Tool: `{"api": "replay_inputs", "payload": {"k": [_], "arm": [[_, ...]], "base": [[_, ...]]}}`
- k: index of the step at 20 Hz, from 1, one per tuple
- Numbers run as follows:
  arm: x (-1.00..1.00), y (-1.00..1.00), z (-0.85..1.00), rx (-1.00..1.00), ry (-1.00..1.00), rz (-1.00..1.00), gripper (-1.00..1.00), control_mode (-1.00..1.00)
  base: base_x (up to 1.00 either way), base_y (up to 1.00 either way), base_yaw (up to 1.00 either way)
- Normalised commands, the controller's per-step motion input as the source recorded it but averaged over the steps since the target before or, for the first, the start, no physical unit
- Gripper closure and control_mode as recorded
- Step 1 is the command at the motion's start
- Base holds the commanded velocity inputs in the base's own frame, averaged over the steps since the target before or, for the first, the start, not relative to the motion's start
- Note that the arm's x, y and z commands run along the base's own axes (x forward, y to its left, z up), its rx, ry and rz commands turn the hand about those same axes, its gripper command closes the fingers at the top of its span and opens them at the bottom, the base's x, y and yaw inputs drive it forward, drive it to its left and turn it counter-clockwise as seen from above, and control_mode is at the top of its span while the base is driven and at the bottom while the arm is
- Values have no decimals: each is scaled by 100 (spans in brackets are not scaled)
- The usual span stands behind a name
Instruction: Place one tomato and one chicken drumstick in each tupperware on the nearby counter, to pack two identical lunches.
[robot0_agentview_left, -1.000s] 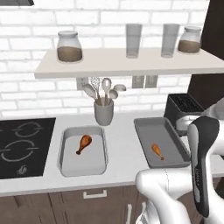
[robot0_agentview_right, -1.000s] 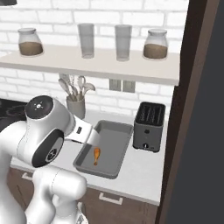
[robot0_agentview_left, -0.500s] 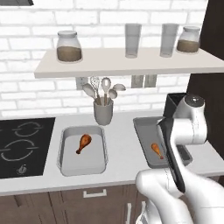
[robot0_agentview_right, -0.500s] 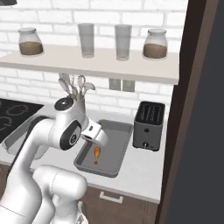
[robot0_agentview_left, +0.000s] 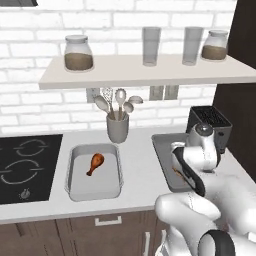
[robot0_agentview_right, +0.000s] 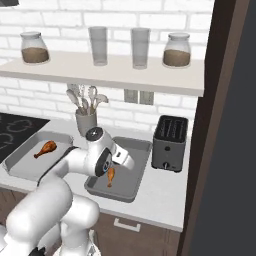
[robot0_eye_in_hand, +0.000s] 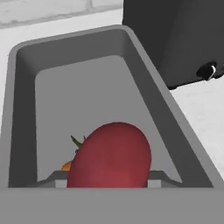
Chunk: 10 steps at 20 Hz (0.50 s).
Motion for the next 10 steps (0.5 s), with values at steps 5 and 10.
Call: {"api": "replay_inputs", "payload": {"k": [5,10], "arm": [[56,-23,2,4,17,4,-100,-100],[4,10,20,0,26,0,-100,-100]], "base": [[0,0,0],[0,0,0]]}}
